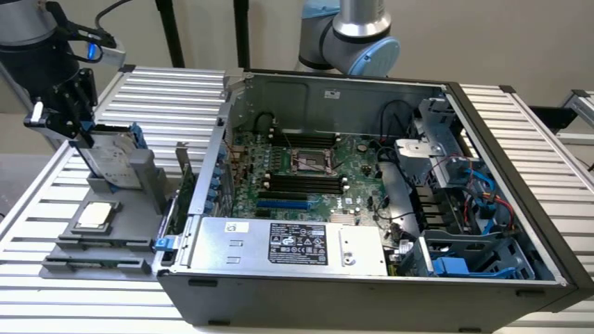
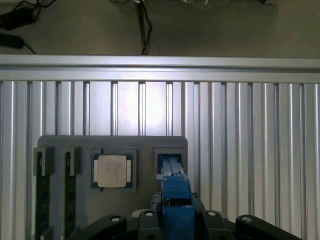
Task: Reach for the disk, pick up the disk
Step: 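Pick up the disk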
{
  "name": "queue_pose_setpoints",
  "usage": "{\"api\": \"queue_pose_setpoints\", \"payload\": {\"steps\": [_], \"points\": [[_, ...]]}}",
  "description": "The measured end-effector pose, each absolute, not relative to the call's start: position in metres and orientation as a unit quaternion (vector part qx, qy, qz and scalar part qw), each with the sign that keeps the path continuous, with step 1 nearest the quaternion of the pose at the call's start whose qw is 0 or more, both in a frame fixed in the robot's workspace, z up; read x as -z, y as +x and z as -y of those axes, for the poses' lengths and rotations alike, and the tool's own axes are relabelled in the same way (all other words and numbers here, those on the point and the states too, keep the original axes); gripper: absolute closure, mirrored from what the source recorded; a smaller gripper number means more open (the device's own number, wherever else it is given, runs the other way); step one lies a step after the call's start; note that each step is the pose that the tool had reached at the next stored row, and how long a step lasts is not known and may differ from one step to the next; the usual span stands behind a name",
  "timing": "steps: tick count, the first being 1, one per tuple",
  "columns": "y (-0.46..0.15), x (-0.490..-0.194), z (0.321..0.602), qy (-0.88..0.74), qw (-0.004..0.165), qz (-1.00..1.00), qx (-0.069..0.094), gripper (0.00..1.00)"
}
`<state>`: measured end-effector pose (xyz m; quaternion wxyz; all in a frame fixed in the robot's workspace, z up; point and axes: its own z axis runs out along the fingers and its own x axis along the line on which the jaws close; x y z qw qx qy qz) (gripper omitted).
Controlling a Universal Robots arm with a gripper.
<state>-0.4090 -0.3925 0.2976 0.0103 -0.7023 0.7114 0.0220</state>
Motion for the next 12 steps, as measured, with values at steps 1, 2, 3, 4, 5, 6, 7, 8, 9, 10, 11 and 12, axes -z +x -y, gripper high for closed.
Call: {"api": "queue_pose_setpoints", "payload": {"steps": [1,2,3,4,5,6,7,8,9,10,11,12], "points": [[-0.409,-0.298,0.392,-0.702,0.010,-0.711,-0.022,0.67],[-0.409,-0.300,0.392,-0.702,0.011,-0.711,-0.022,0.67],[-0.409,-0.301,0.392,-0.702,0.011,-0.711,-0.022,0.67],[-0.409,-0.302,0.392,-0.702,0.011,-0.711,-0.021,0.67],[-0.409,-0.304,0.392,-0.702,0.011,-0.711,-0.021,0.67],[-0.409,-0.306,0.392,-0.702,0.011,-0.711,-0.021,0.67],[-0.409,-0.308,0.392,-0.702,0.011,-0.711,-0.021,0.67],[-0.409,-0.311,0.392,-0.702,0.012,-0.711,-0.021,0.67],[-0.409,-0.314,0.392,-0.702,0.012,-0.711,-0.020,0.67],[-0.408,-0.317,0.392,-0.702,0.012,-0.711,-0.020,0.67],[-0.408,-0.320,0.392,-0.702,0.012,-0.711,-0.020,0.67],[-0.408,-0.322,0.392,-0.702,0.012,-0.711,-0.020,0.67]]}}
